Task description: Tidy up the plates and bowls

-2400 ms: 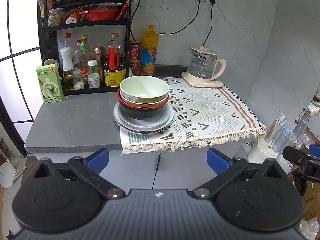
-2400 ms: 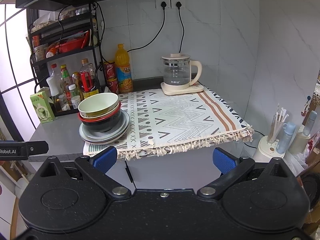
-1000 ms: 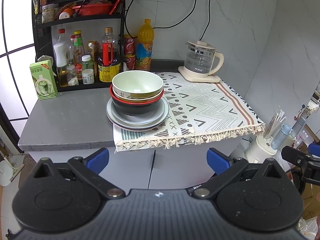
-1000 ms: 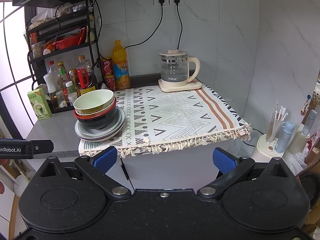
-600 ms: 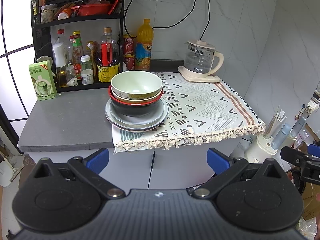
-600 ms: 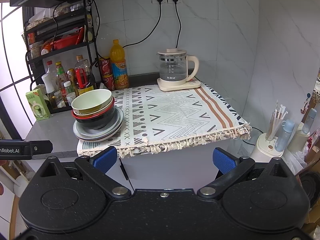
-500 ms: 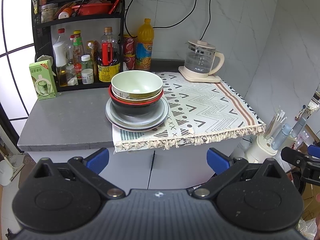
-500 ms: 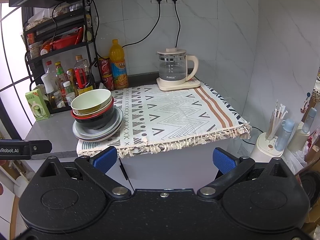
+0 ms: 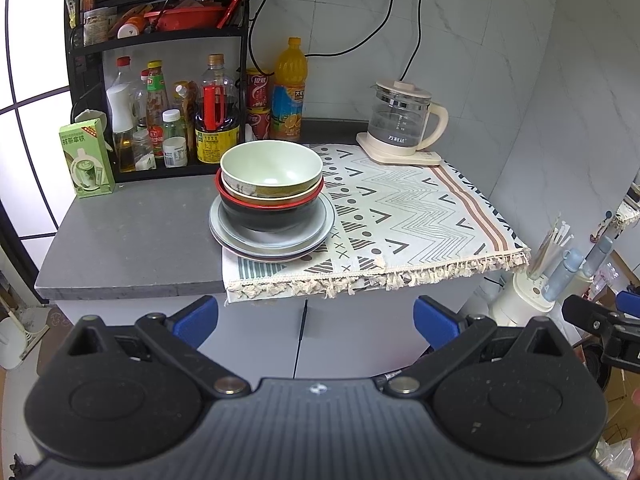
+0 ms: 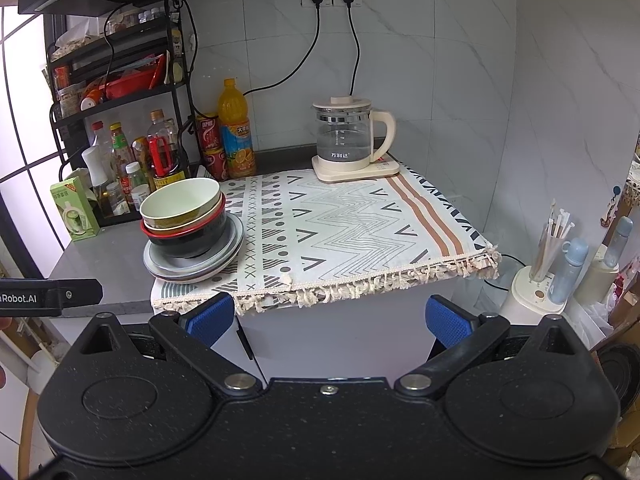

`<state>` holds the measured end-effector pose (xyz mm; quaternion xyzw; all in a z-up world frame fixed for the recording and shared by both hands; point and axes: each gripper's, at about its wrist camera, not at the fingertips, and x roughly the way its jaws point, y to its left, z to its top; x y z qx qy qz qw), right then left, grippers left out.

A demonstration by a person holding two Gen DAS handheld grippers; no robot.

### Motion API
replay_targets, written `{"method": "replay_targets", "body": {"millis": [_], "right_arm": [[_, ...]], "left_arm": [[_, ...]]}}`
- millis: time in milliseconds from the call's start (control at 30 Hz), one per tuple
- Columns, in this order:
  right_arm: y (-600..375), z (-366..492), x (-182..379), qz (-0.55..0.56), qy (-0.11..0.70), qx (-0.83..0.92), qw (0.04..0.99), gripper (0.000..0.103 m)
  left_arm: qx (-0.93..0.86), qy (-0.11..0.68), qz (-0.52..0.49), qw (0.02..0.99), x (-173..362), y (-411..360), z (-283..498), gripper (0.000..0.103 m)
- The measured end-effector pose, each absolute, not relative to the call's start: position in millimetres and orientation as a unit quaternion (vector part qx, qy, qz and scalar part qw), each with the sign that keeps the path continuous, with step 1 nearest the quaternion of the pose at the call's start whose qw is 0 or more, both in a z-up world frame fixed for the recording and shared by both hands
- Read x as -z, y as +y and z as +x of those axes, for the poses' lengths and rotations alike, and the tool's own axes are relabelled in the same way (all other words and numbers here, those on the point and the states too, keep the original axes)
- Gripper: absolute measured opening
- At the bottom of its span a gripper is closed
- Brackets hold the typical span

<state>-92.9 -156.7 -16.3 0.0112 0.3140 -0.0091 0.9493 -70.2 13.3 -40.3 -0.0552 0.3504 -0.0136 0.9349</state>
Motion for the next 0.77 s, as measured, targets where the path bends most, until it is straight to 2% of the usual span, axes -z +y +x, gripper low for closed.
{"method": "replay_targets", "body": {"millis": [767], "right_arm": [[-164.3, -89.4, 18.8, 0.015, 0.326, 0.003, 0.945, 0.103]], "left_arm": [[0.007, 0.357, -0.056, 0.932, 35.8, 3.0, -76.7, 0.103]]}}
